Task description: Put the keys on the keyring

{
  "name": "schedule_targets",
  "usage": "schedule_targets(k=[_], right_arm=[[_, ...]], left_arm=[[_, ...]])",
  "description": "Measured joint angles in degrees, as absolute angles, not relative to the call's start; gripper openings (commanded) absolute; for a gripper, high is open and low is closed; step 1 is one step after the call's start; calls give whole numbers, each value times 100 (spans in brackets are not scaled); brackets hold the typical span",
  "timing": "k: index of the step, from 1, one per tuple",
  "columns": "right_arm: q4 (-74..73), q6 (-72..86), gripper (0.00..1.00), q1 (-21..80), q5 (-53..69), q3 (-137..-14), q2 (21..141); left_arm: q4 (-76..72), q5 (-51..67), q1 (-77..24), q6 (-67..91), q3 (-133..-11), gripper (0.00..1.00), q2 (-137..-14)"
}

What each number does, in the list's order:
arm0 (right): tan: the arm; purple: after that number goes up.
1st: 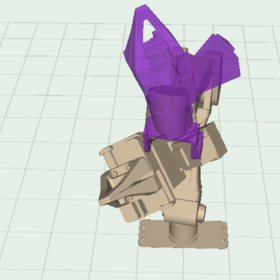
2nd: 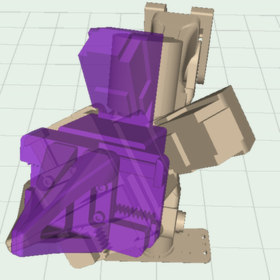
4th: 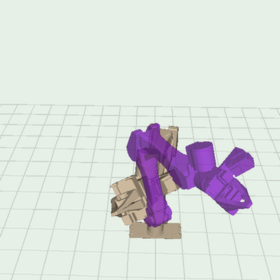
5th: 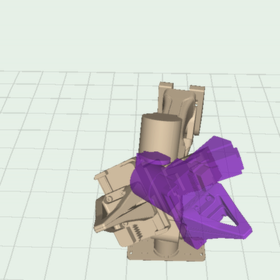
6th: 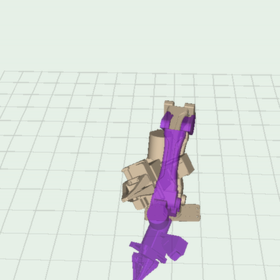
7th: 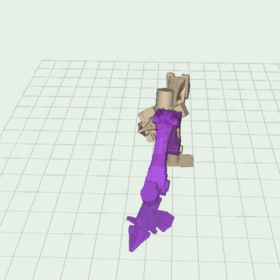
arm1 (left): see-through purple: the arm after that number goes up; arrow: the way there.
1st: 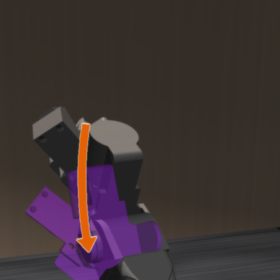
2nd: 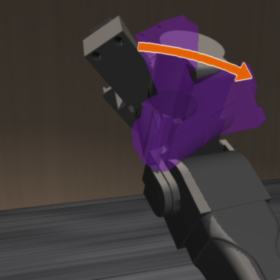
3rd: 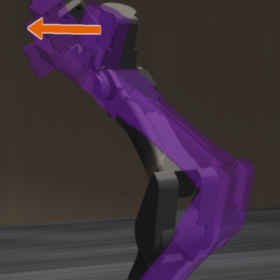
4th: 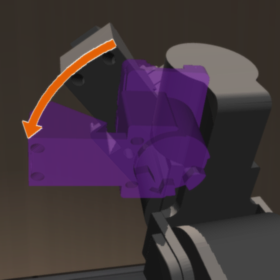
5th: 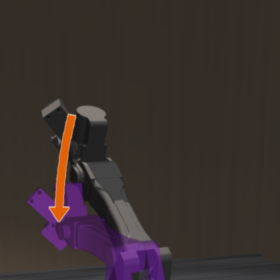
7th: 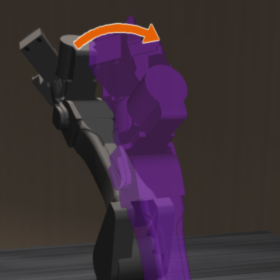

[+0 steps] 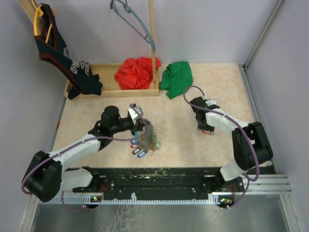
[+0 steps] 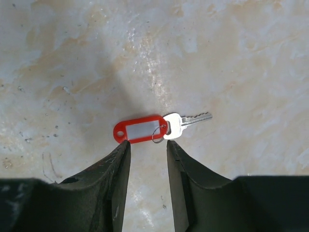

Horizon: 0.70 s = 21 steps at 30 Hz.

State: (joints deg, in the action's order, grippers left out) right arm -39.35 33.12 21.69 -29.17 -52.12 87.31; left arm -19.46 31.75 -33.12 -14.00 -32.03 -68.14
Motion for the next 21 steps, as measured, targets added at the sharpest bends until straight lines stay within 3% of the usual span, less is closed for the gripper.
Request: schedule_targets(k=[5,16,21], right_arm=[[-3815,3251,27,2032,-2943,-5116,8794],[-3542,3275,25,1658,-2585,-4866,8794],[-3546,3321,16,1599,-2460,-4799,8794]], left_arm=[[-1922,3175,-3319,-1400,-3208,0,-6814],[-1887,3175,-3339,-1402,-3223,0,-6814],[-1881,3175,-3339,-1400,-3225,0,-6814]])
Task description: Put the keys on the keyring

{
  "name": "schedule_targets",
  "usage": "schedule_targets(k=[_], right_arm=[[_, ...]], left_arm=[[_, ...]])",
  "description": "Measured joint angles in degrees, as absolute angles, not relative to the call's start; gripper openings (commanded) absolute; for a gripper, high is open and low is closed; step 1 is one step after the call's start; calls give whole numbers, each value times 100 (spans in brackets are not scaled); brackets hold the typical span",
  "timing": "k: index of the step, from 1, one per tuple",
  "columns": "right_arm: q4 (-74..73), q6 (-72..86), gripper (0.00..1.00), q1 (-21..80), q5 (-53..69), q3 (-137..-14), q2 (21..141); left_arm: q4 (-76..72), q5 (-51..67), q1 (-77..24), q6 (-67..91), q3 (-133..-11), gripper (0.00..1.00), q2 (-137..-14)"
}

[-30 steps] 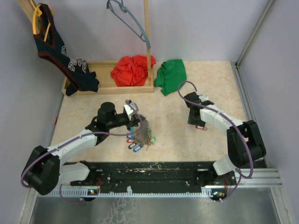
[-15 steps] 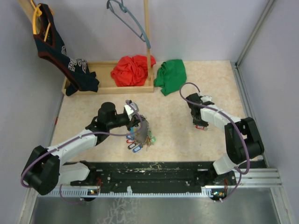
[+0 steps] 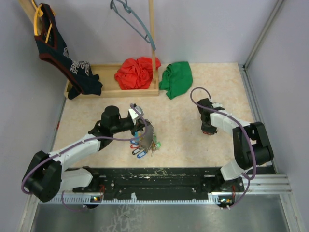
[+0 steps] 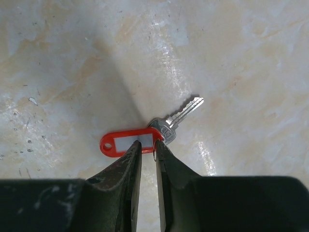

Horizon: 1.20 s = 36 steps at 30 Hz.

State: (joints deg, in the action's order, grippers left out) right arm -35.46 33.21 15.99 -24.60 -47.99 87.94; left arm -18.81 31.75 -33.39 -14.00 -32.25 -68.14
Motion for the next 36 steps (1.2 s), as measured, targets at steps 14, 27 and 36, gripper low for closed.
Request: schedule_targets(k=[14,27,36], right_arm=[[-3559,3188,0,1439,-2134,-4687,8337],[-4510,2993,0,2204,-1691,-5408,7905],[-4853,2864,0,2211,-1931,-5953,7981]], left_arm=[[-1789,3175,-3341,-1402,-3282,0,-6814],[-1752,3175,-3347,-1413,-3299,0,-6814],[-1750,3170,-3376,-1441,-3299,0,-6814]])
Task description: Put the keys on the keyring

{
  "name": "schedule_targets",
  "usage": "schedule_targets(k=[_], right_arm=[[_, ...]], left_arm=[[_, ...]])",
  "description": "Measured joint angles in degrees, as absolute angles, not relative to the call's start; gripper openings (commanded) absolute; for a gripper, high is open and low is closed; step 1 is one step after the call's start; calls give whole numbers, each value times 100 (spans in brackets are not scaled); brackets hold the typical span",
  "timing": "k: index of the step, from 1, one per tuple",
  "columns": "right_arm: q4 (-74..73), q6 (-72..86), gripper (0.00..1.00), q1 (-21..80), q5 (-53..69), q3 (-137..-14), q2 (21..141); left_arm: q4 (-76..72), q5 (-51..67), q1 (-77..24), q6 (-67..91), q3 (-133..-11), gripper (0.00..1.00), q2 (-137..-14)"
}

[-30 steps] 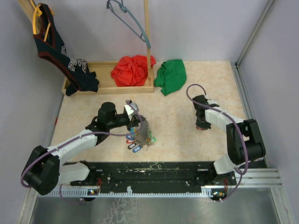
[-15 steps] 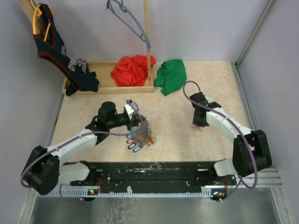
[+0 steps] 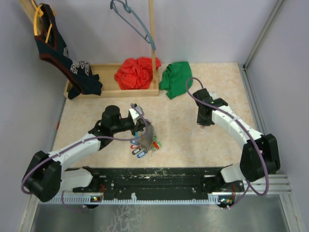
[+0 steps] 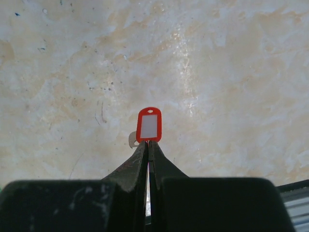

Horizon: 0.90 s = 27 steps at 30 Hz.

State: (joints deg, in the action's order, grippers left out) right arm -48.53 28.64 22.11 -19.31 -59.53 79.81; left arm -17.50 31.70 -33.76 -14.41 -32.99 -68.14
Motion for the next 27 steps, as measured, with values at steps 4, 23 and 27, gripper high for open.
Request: schedule_targets(k=[4,23,27], right_arm=[[-5109,2738,0,2259,-1761,-6010,8149],[-6112,1496,12,3111,-1166,-7345,10772],[-6108,1282,25,3192,-1155,-7968,11231]], left_arm=[[-1750,3170,-3378,-1446,-3299,0,-6814],[-1723,3148,-3391,-1511,-3299,0,-6810],[-1708,3151,-3413,-1514,-3299,0,-6807]])
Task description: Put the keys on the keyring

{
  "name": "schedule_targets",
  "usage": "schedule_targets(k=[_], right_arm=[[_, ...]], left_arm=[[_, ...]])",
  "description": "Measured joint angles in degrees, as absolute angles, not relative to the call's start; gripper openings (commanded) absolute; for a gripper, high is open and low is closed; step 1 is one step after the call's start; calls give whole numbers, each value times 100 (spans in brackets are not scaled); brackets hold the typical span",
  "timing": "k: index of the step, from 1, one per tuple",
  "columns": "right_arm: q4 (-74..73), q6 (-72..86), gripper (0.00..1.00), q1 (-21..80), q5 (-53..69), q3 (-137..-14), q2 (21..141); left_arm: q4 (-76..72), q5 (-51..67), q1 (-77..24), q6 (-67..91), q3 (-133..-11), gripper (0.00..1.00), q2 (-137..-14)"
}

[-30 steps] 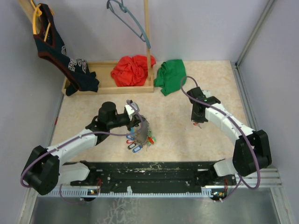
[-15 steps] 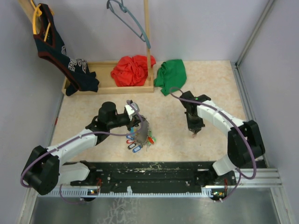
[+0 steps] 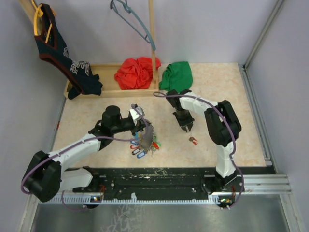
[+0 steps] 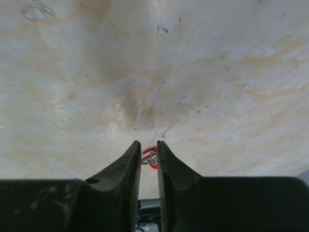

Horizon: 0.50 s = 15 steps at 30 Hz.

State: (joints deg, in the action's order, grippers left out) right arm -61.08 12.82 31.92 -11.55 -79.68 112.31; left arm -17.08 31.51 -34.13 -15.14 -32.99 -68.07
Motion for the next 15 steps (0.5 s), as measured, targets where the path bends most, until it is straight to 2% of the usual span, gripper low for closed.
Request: schedule_targets(k=[3,7,15], right_arm=[[-6058,1155,33,3262,-1173,-8285,11312],[-5905,1063,36,3393,-1190,-8256,11100],[-4888,1531,38,3439,-1308,-6418,9109]], left_arm=[[-1708,3144,-3415,-1514,-3299,6,-6805],[-1708,3124,-3426,-1514,-3299,8,-6801],[-1708,3120,-3433,-1514,-3299,0,-6801]])
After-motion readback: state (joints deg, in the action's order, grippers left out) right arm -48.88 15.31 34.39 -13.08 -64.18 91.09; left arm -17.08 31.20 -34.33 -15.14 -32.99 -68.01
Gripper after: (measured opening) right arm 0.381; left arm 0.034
